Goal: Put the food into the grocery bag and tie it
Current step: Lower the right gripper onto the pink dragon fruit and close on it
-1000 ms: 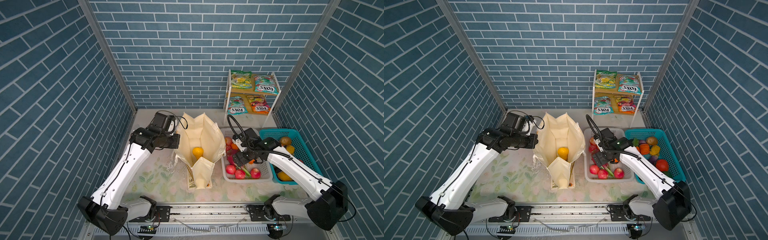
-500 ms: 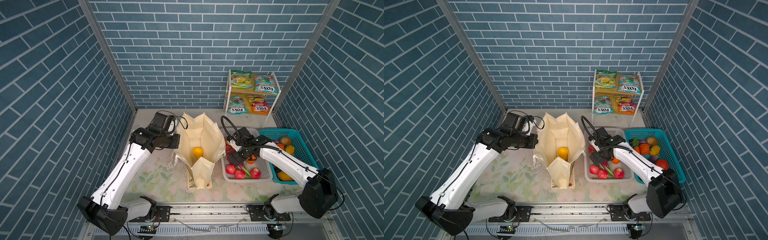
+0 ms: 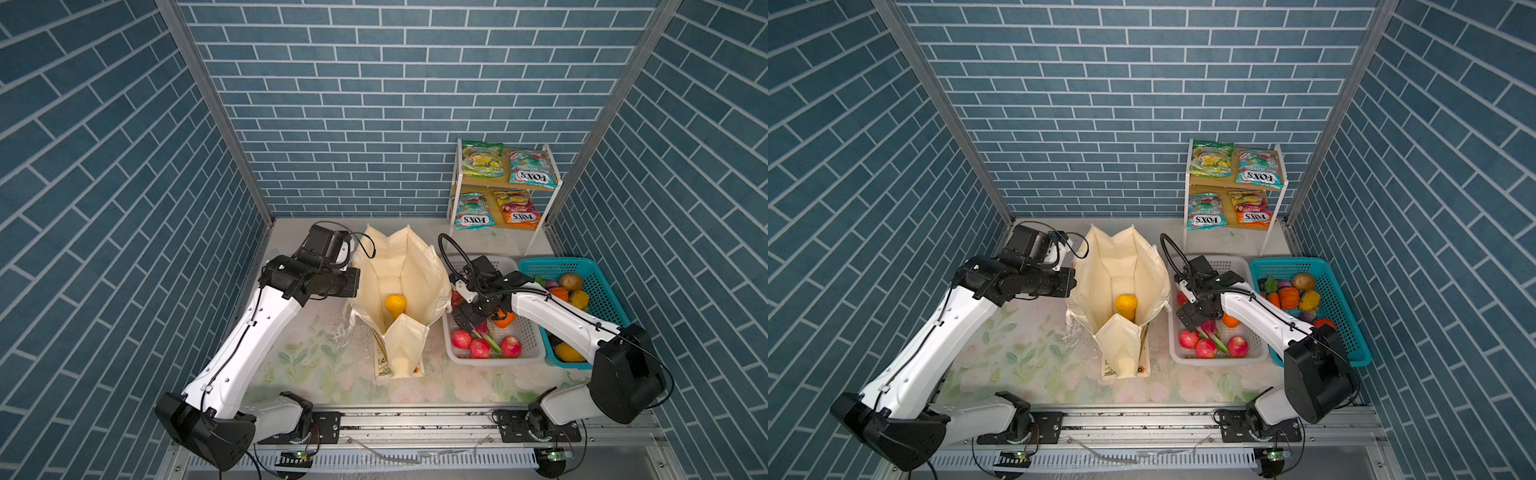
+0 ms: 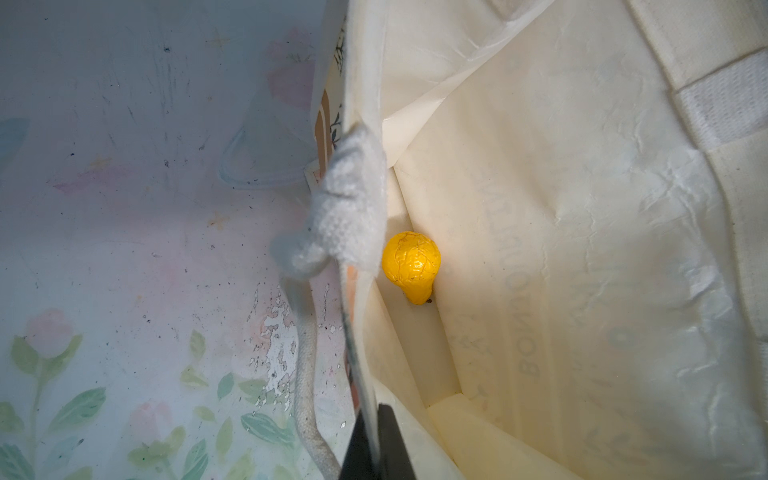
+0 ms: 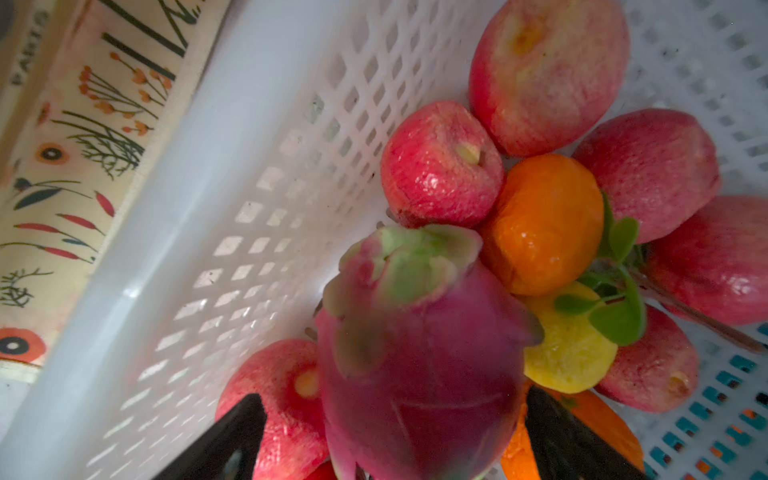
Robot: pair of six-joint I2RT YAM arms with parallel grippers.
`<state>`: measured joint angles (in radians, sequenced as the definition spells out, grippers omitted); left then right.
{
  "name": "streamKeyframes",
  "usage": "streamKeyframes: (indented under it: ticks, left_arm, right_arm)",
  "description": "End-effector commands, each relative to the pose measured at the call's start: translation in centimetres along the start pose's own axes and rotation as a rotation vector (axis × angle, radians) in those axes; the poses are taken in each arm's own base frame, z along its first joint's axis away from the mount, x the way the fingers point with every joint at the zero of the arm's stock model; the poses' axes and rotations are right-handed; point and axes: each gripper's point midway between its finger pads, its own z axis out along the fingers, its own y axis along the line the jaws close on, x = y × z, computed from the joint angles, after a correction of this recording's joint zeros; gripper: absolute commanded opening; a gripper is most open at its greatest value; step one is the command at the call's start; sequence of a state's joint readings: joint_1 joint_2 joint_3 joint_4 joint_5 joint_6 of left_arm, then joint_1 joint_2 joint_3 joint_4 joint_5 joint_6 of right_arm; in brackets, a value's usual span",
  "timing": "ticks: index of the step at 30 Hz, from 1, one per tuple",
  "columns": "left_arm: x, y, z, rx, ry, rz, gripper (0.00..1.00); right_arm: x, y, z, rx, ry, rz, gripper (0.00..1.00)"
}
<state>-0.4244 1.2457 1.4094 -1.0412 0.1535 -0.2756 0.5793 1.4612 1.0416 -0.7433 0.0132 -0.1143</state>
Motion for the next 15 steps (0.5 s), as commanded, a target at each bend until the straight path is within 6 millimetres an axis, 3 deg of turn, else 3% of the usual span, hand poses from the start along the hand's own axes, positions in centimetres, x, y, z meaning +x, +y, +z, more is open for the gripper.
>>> streamKeyframes:
  ticks: [1,15]
  left_arm:
    - [0.0,0.0,0.0,-0.004,0.0,0.014,0.0]
    - [-0.1,0.0,-0.2,-0.003,-0.003,0.012,0.0]
  right_arm:
    - [0.6,-0.1,0.7,-0.008,0.017,-0.04,0.99]
    - [0.4,-0.8,2.9,0.014,0.041,-0.022,0.99]
